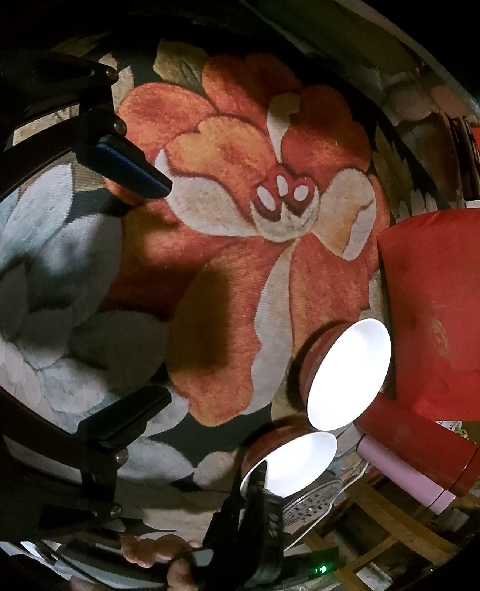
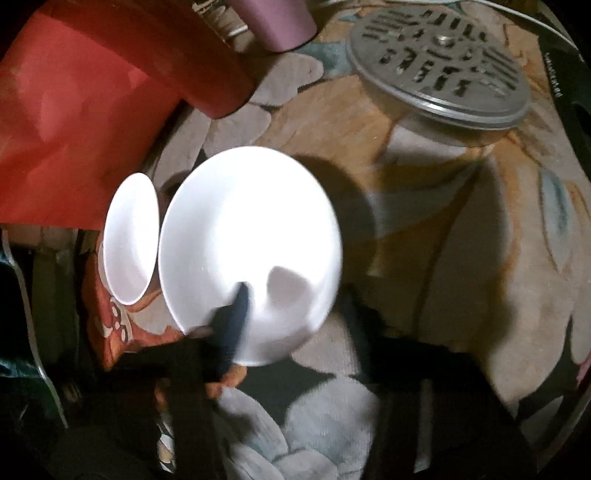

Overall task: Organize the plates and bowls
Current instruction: 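Grasp the rim of a second white bowl with the right tool, then lift the white bowl and carry it over the plate stack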

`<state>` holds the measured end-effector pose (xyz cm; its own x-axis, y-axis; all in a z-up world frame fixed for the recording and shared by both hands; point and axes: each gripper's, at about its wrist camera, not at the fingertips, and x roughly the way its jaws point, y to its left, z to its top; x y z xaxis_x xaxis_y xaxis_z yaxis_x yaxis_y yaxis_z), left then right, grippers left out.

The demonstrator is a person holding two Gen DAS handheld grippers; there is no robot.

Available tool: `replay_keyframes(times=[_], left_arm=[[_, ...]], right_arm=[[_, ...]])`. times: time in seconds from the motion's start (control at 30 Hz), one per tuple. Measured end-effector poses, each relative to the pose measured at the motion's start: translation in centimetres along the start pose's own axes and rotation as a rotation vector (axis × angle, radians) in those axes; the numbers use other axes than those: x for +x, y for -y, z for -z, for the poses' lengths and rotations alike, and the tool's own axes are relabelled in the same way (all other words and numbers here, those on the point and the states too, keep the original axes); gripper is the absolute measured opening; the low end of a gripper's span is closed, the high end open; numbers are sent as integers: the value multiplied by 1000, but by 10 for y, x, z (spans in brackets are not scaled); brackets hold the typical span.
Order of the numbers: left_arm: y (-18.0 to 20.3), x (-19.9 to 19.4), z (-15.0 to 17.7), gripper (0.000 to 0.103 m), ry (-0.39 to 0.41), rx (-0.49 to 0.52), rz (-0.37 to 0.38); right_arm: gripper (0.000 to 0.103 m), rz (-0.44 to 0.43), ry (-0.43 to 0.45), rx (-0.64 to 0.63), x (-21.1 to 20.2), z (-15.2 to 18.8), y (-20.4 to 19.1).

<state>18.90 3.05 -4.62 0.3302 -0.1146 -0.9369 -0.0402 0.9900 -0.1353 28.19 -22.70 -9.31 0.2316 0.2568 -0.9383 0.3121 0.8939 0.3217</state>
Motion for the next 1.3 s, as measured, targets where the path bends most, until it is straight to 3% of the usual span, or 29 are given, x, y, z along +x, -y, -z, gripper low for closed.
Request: replay_keyframes(times=[0.13,0.27,0.43,0.53,0.6,0.67,0.87,1.1,1.3], left_arm=[[0,1,3,101,-6,2,3],[3,4,8,101,-18,11,15],[16,13,13,101,-52,14,68],[26,22,16,100,-79,19,90],[33,29,17,86,-96,26,95],[40,35,18,80,-114,36,92],[62,39,16,18,-112,95,115],[76,25,25,14,-94,135,145],[115,-1,42,14,-71,208,187]], right_arm=[[17,-36,-2,-25,-1,8,3],[12,-124,-75,-84,-3,26,6],[10,-201,-206,-285,3,62,-17],[10,-165,-198,-392,2,74,-32],[11,-143,-187,-419,1,78,-37],[14,-130,-178,-418,1,81,-38],[14,-102,-156,-396,6,88,-33],[13,-74,-143,-389,-14,96,-7],[14,-32,-147,-368,-52,110,17]])
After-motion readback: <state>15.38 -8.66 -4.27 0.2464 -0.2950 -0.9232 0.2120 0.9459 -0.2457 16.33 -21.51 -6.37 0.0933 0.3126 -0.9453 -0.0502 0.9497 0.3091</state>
